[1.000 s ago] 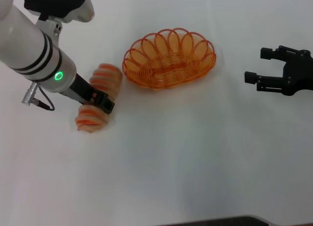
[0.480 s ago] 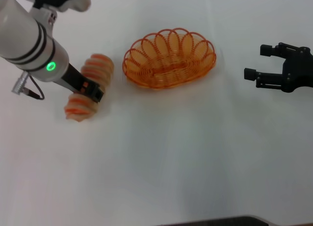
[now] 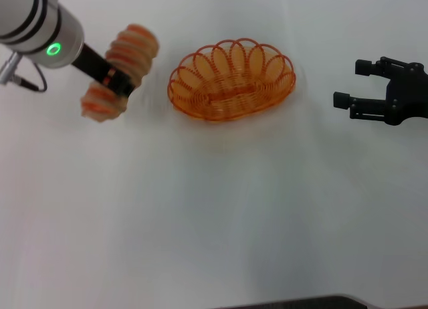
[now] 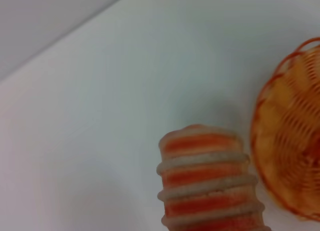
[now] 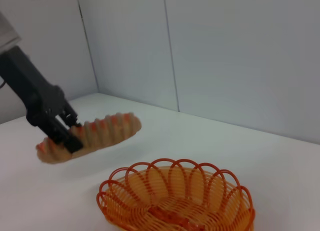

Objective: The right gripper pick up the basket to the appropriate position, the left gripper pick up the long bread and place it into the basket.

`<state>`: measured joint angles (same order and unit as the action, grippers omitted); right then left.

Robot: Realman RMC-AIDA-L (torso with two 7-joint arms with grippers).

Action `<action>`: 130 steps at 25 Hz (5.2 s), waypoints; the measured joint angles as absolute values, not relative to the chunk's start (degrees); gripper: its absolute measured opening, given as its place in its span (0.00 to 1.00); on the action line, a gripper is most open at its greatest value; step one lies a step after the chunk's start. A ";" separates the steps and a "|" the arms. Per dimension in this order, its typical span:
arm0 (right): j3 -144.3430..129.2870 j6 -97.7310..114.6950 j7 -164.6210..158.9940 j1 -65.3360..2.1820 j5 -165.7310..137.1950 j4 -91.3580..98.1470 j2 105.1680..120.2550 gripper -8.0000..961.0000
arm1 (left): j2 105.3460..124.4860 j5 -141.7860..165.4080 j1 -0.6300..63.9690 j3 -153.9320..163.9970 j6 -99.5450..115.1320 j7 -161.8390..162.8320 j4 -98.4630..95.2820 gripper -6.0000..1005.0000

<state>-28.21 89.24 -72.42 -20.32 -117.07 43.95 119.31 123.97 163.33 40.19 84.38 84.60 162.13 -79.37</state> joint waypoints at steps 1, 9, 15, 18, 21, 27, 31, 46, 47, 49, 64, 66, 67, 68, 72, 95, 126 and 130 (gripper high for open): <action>-28.21 89.31 -72.42 -20.30 -117.07 43.97 119.29 0.94 | 124.02 163.22 40.51 84.42 84.70 160.50 -79.69 0.47; -28.81 90.30 -71.96 -19.48 -117.54 44.41 119.04 0.93 | 124.26 156.50 44.30 85.20 85.45 144.61 -80.32 0.40; -28.73 92.46 -71.35 -18.74 -117.60 44.46 118.75 0.93 | 124.26 149.18 45.47 85.25 84.67 129.57 -79.94 0.37; -28.81 92.79 -71.33 -18.58 -117.60 44.47 118.74 0.93 | 124.32 148.69 46.35 85.38 82.81 125.55 -77.87 0.35; -28.88 93.39 -71.32 -18.54 -117.60 44.47 118.76 0.93 | 124.30 148.66 48.04 85.45 80.35 123.44 -73.84 0.33; -28.92 94.36 -71.59 -18.60 -117.60 44.48 118.88 0.93 | 124.31 148.96 49.70 87.19 75.23 121.81 -68.32 0.28; -28.92 94.42 -71.56 -18.79 -117.60 44.48 119.06 0.93 | 124.33 148.81 50.23 88.82 73.50 121.43 -66.51 0.24; -28.92 94.20 -71.73 -19.28 -117.59 44.39 119.27 0.93 | 124.57 147.28 49.27 93.32 66.19 122.03 -64.07 0.22; -28.92 94.18 -71.74 -19.29 -117.59 44.39 119.27 0.93 | 124.57 147.25 49.01 93.64 65.56 122.06 -64.08 0.22; -28.92 94.05 -71.75 -19.32 -117.59 44.40 119.27 0.93 | 124.55 147.23 48.64 94.02 64.67 122.09 -64.13 0.21; -28.70 93.36 -71.81 -20.31 -117.60 44.33 119.19 0.93 | 124.45 147.54 48.38 94.39 64.39 123.05 -63.77 0.52; -28.65 93.34 -71.81 -20.37 -117.59 44.34 119.18 0.93 | 124.48 147.70 48.27 94.65 64.43 123.06 -63.84 0.54; -28.64 93.34 -71.81 -20.38 -117.59 44.36 119.18 0.93 | 124.51 147.80 48.21 94.91 64.34 123.33 -63.97 0.55; -28.64 93.34 -71.81 -20.39 -117.59 44.37 119.18 0.93 | 124.51 147.80 48.21 94.91 64.34 123.33 -63.97 0.56; -28.64 93.27 -71.81 -20.39 -117.59 44.39 119.19 0.92 | 124.47 147.83 48.13 95.07 63.88 124.00 -64.22 0.60; -27.37 94.02 -71.95 -20.45 -117.07 44.61 118.74 0.93 | 124.11 137.27 40.04 79.90 64.93 123.06 -68.57 0.77; -26.04 95.79 -62.40 -15.27 -120.45 43.03 119.40 0.93 | 118.82 121.48 23.85 45.34 95.69 88.14 -46.98 0.77; -25.66 95.54 -62.40 -15.43 -120.60 43.02 119.33 0.93 | 119.45 121.29 22.61 45.33 97.23 87.15 -46.49 0.77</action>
